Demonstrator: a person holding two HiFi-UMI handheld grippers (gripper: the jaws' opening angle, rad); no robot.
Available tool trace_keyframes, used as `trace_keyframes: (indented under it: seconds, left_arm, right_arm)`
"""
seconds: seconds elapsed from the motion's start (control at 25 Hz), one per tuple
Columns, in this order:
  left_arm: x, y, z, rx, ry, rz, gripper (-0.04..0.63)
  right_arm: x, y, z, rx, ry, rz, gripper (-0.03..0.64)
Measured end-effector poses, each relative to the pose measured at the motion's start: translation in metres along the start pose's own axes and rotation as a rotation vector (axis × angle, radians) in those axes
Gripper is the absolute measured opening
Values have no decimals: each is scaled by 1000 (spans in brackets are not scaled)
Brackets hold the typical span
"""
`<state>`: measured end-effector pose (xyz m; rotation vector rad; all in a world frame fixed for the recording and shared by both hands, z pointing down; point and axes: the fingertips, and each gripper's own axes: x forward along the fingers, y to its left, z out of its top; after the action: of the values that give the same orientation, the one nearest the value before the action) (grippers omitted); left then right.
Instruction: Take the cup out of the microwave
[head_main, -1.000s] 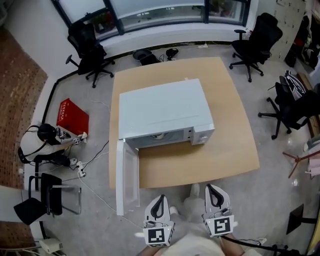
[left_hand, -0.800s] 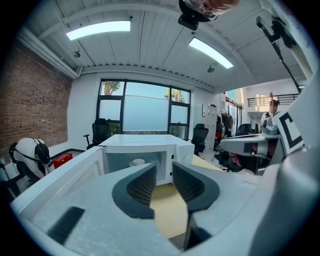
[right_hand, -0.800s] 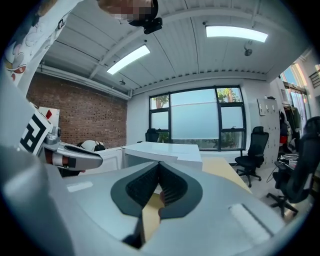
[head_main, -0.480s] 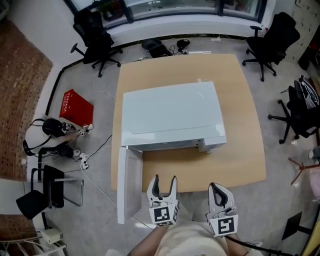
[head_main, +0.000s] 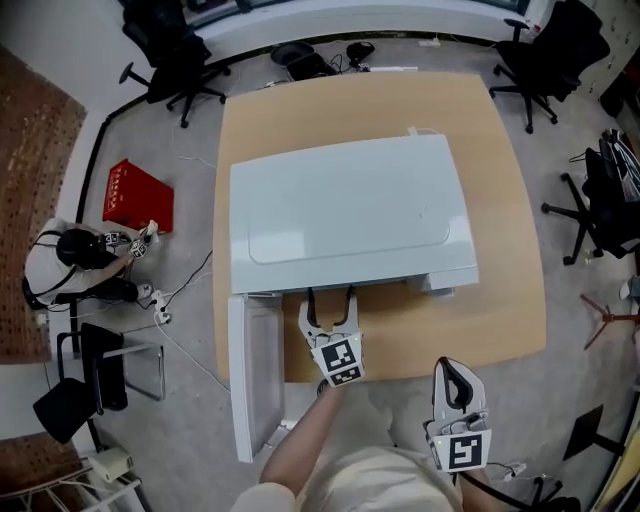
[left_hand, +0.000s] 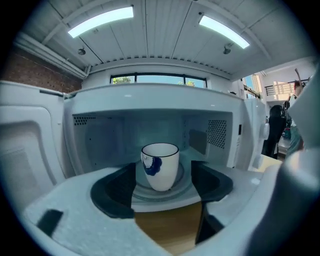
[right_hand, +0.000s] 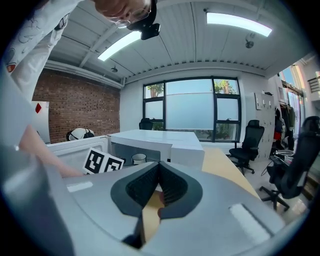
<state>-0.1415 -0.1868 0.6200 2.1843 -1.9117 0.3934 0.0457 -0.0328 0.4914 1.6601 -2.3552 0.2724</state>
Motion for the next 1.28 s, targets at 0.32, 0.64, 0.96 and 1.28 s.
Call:
trace_keyframes:
  seconds: [0.32,0.64,0.96,1.28]
  left_arm:
    - [64,13,-13,-13,30,26,371]
    - [96,14,-11,8,38,54,396]
    - [74,15,-10,62,40,65,380]
    - [-36,-17,4,47,-12,-62,382]
  right_arm:
    - [9,13,-6,108,9,-47,8]
    - [11,6,-11,103,49,-70,8]
    - [5,-8,-11,103,57,-91,8]
    - [8,-11,4,82,7,-62,8]
